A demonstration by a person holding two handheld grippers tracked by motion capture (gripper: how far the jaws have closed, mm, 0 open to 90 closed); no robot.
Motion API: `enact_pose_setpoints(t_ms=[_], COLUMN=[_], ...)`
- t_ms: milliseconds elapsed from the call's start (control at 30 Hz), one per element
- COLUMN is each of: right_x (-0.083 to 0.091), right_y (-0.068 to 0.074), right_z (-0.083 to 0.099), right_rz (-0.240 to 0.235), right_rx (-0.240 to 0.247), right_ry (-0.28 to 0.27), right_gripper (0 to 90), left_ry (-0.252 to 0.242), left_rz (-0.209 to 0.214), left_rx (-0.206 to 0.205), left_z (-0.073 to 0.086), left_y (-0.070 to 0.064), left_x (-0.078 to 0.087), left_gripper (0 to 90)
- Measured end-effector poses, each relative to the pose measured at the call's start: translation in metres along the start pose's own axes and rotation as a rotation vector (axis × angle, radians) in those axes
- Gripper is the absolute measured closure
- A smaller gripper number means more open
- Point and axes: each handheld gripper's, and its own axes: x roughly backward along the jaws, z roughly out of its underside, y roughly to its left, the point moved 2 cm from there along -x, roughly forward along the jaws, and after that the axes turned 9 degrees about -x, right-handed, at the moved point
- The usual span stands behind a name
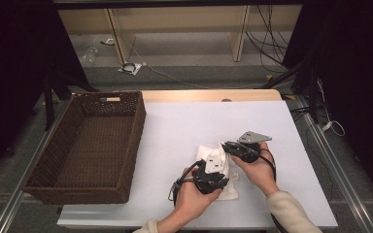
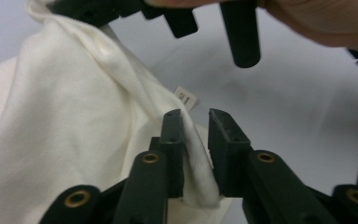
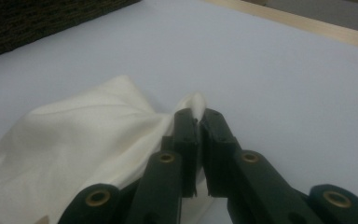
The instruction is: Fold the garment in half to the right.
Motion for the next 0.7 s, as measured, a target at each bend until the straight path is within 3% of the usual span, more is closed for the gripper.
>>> enact_pose_setpoints(t_ms=[267,500,700], right_x=[0.0,0.007,0.021], right_y=[-0.004,-0.016,-0.025], right_z=[0.004,0.008,0.007], right_rz=[0.007,0.045,0.086], right_rx=[-0.009,-0.024,-0.037], right_ry=[0.015,0.024,0.022], right_gripper=[84.9,76.5,73.7], left_ry=[-0.076,-0.06,-0.057], left_rz=[-0.035,-0.086,-0.098], left_rx=[0.009,0.047,0.055], left_z=[-0.006,0.012,0.022], left_y=[0.004,0.025,0.032], left_x=[0.026,0.036,0.042], left_gripper=[57.2,54.0,52.3])
